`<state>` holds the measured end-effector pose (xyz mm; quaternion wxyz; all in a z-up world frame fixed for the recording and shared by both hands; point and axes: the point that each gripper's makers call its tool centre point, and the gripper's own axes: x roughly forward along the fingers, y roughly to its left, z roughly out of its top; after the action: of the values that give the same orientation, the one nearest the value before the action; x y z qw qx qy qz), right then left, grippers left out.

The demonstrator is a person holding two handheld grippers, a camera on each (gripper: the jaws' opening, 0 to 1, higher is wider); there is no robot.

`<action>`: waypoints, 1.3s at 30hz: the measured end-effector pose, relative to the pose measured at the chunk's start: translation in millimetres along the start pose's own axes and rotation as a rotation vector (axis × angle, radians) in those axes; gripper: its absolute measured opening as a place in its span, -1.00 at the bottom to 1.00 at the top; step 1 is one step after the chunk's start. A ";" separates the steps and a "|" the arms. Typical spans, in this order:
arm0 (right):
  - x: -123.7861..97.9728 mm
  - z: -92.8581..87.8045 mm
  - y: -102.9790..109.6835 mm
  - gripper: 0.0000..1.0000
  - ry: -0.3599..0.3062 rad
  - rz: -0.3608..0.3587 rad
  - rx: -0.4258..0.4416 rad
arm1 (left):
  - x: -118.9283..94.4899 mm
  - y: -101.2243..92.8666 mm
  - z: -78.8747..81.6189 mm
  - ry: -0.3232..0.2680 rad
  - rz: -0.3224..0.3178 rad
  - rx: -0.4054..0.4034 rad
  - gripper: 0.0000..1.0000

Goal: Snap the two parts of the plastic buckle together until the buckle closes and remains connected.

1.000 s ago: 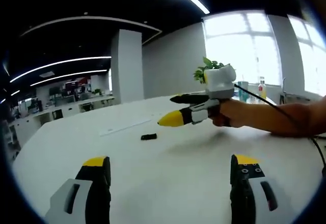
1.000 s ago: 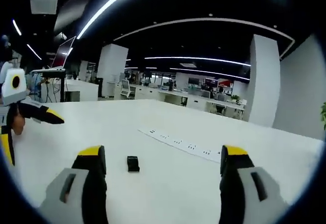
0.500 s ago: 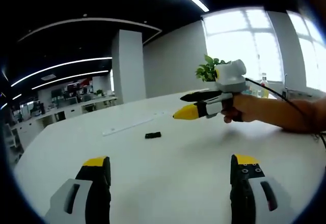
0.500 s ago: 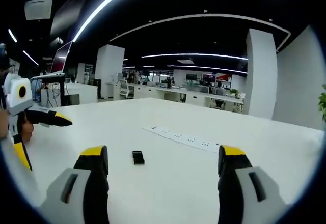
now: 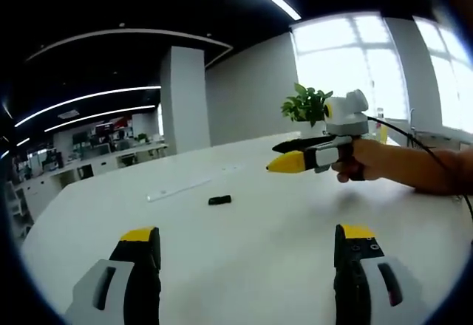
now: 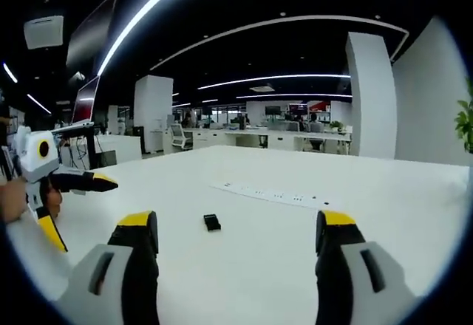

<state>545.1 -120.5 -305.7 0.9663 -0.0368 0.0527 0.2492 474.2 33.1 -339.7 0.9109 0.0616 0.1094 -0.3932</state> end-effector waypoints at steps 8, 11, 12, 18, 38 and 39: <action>-14.9 -1.9 13.8 0.79 0.002 0.011 -0.010 | -2.2 -1.6 3.3 -0.010 0.001 0.009 0.99; -16.1 -0.3 15.6 0.78 -0.002 0.009 -0.009 | -4.3 -1.2 5.6 -0.017 0.003 0.011 0.99; -16.5 -0.2 15.7 0.78 -0.001 0.004 -0.011 | -5.0 -0.1 6.3 -0.020 0.005 0.009 0.99; -18.0 -1.3 13.3 0.77 0.007 -0.011 -0.023 | -8.6 5.4 8.1 -0.033 0.024 -0.006 0.99; -44.8 -12.6 22.9 0.77 0.031 -0.022 -0.049 | -13.7 6.4 8.7 -0.036 0.028 -0.014 0.99; -46.2 -12.7 23.8 0.77 0.029 -0.022 -0.050 | -13.6 6.8 8.9 -0.037 0.031 -0.015 0.99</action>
<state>492.3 -123.0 -313.8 0.9669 -0.0652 0.0600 0.2393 471.4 45.5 -327.5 0.9191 0.0491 0.0943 -0.3793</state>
